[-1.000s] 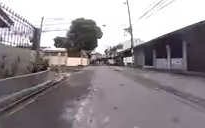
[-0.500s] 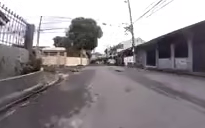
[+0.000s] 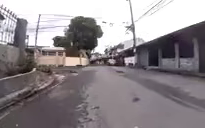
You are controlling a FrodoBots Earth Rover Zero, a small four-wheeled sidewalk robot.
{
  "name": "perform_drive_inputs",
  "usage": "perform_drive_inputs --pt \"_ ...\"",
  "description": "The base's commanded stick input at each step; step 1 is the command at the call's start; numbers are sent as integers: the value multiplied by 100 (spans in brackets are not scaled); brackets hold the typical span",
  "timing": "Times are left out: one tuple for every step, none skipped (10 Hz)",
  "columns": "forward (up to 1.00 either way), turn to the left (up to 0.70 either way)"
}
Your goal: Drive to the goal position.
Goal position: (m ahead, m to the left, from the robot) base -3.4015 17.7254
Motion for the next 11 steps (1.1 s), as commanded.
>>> perform_drive_inputs --pt "100 0" --pt "100 0" --pt "100 0" --pt "100 0" --pt "100 0" --pt "100 0" --pt "100 0" --pt "100 15" --pt "100 40" --pt "100 36" --pt "100 8"
